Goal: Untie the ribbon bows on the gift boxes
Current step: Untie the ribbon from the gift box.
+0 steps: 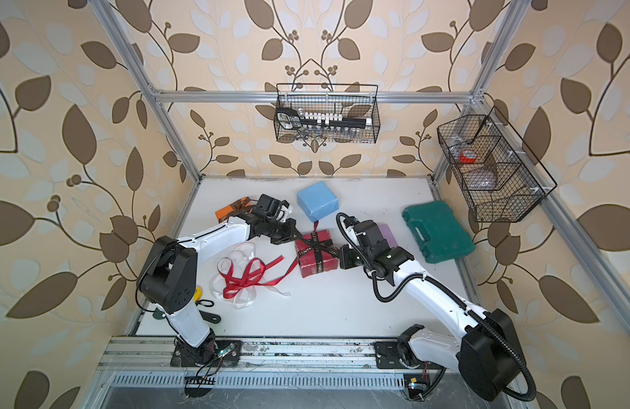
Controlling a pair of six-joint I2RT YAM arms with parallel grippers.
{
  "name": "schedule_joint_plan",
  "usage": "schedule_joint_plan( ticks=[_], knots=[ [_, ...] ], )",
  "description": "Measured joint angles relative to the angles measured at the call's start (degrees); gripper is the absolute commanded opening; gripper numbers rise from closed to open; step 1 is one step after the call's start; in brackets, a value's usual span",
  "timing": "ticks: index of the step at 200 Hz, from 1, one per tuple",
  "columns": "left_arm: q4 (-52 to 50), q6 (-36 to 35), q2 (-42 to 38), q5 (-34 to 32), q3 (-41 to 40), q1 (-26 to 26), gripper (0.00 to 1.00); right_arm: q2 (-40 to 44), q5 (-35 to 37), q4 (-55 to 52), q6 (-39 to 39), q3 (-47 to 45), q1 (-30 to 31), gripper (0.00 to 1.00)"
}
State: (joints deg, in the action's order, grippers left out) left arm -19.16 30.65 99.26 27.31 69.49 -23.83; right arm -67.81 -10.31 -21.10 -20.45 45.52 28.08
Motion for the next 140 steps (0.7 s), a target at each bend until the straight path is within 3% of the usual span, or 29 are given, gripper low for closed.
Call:
schedule_joint_plan(
  ticks=[70,140],
  knots=[
    [-0.6,-2.1,-2.1,-0.8,-4.2,6.4,0.0,1.6,1.0,-1.7,-1.4,-2.5,-5.8,0.0],
    [-2.3,-3.5,-6.4,-0.9,-5.6,14.7,0.0,4.7,3.0,-4.7,-1.7,-4.7,-16.1,0.0]
  ],
)
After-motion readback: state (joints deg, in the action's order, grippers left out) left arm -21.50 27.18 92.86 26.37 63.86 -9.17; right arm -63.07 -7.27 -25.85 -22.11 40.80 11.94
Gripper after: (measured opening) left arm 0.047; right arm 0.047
